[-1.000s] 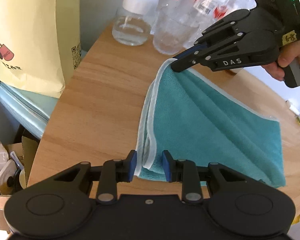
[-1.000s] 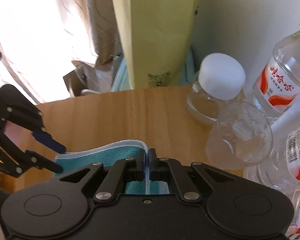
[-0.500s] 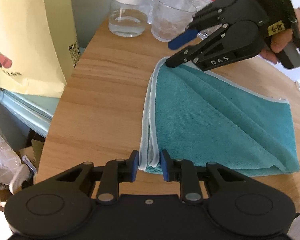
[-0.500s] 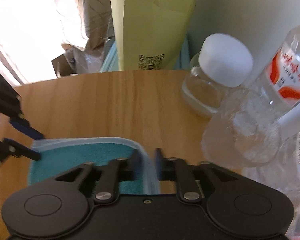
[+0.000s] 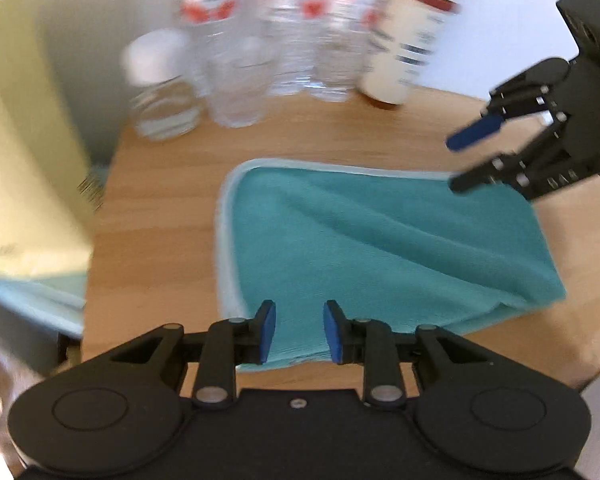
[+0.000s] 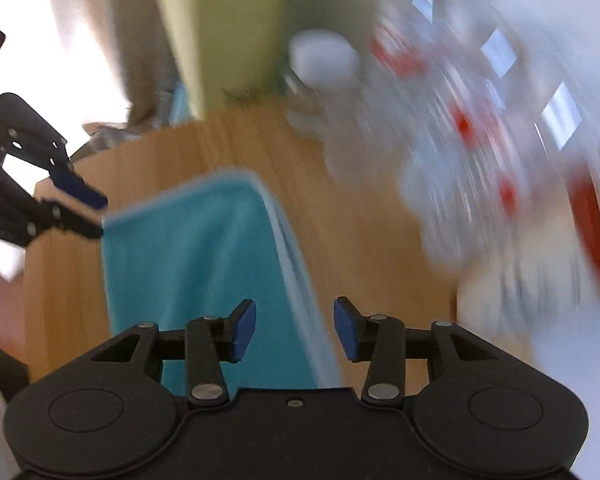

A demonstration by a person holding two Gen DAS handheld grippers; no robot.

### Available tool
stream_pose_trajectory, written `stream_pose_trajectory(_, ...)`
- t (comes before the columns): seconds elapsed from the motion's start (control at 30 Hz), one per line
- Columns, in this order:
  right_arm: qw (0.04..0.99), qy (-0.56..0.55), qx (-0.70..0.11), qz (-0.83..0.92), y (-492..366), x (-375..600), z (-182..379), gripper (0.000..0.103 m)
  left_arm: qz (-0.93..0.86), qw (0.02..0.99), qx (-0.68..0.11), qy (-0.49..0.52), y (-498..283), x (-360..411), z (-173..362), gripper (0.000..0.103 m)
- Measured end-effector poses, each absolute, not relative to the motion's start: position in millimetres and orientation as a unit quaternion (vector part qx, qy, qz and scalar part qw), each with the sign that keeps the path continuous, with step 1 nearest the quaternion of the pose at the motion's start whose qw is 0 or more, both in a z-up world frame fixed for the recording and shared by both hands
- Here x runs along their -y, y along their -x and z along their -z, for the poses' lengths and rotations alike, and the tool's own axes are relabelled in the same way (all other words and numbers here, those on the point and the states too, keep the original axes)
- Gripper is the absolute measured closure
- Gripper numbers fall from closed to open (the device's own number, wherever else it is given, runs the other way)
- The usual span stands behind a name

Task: Fold towel

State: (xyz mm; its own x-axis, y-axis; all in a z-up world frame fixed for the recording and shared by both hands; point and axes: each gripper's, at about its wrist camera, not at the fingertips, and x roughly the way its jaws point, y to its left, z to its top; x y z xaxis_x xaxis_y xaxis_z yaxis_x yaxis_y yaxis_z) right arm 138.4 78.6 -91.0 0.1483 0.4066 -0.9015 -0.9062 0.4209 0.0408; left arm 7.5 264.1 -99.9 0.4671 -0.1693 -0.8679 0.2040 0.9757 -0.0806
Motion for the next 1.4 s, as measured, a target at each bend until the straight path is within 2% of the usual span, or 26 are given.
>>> stream_pose_trajectory(0.17, 0.677, 0.244, -0.516, -0.465, -88.5, -37.3, 103.5, 0.057, 0.184, 0.834, -0.512, -0.094, -9.8, -227.5, 109.7, 0.075)
stream_pose_trajectory(0.37, 0.682, 0.243, -0.529, -0.443, -51.1, -19.7, 126.0, 0.060, 0.243, 0.812, -0.499, -0.183, -5.4, -192.8, 122.2, 0.075)
stream_pose_trajectory(0.47, 0.691, 0.231, -0.531, -0.433, -47.4, -15.9, 129.9, 0.069, 0.251, 0.804, -0.495, -0.213, -5.0, -182.2, 129.4, 0.075)
stream_pose_trajectory(0.63, 0.710, 0.223, -0.530, -0.407, -45.5, -8.4, 129.2, 0.068, 0.258, 0.788, -0.510, -0.229, -6.6, -178.5, 145.6, 0.076)
stream_pose_trajectory(0.7, 0.711, 0.225, -0.533, -0.399, -43.8, -5.3, 132.8, 0.069, 0.265, 0.783, -0.508, -0.244, -3.9, -178.2, 149.7, 0.079)
stream_pose_trajectory(0.77, 0.711, 0.226, -0.538, -0.392, -43.8, -3.5, 136.4, 0.073, 0.267, 0.781, -0.498, -0.267, -1.5, -178.8, 153.7, 0.088)
stream_pose_trajectory(0.8, 0.712, 0.223, -0.540, -0.389, -43.7, -2.0, 138.2, 0.075, 0.268, 0.780, -0.498, -0.269, -1.6, -179.8, 154.7, 0.089)
stream_pose_trajectory(0.87, 0.715, 0.215, -0.546, -0.381, -45.2, -0.1, 141.9, 0.087, 0.276, 0.775, -0.504, -0.265, -4.5, -185.4, 155.3, 0.092)
stream_pose_trajectory(1.17, 0.708, 0.221, -0.564, -0.362, -46.2, 6.7, 145.9, 0.086, 0.288, 0.739, -0.535, -0.292, 1.3, -204.3, 156.9, 0.100)
stream_pose_trajectory(1.27, 0.708, 0.211, -0.573, -0.355, -46.3, 14.1, 144.0, 0.082, 0.265, 0.743, -0.565, -0.241, -8.0, -221.0, 153.9, 0.099)
stream_pose_trajectory(1.33, 0.712, 0.201, -0.575, -0.350, -49.7, 16.0, 139.7, 0.078, 0.266, 0.758, -0.558, -0.208, -12.4, -226.1, 142.7, 0.099)
stream_pose_trajectory(1.4, 0.723, 0.183, -0.572, -0.342, -52.9, 22.3, 130.2, 0.062, 0.265, 0.770, -0.551, -0.180, -16.6, -227.8, 133.5, 0.098)
